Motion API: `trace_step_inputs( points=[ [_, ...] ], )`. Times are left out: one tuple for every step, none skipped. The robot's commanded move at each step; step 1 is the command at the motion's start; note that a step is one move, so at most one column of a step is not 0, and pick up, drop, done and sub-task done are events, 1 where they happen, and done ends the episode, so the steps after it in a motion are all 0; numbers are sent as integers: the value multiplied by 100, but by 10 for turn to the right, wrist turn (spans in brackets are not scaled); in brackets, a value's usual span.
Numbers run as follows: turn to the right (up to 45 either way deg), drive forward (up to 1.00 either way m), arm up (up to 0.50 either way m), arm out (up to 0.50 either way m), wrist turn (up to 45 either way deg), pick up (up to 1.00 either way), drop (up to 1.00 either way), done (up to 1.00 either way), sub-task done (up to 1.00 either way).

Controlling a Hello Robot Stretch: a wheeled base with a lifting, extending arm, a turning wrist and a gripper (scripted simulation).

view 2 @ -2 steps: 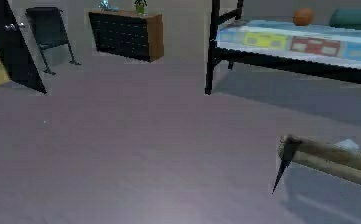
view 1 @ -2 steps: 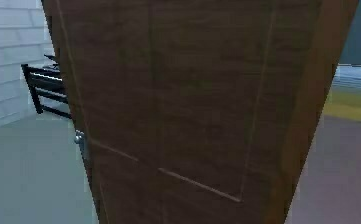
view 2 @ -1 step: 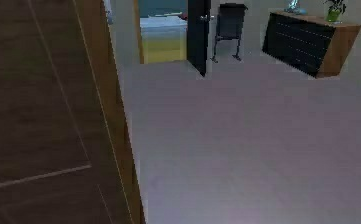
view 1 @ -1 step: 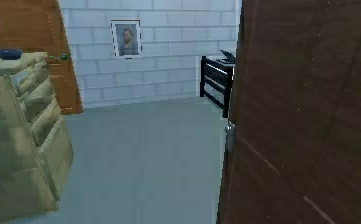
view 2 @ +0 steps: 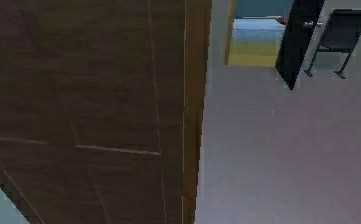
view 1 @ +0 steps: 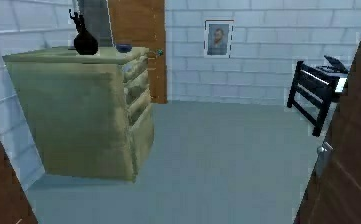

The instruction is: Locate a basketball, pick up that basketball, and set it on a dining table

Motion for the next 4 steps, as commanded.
trace_step_inputs(
  points=[
    [0, 100, 0, 0, 0, 0, 0, 0, 0],
    [-90, 0, 0, 0, 0, 0, 0, 0, 0],
    [0, 5, 0, 0, 0, 0, 0, 0, 0],
    [450, 0, 0, 0, 0, 0, 0, 0, 0]
  ],
)
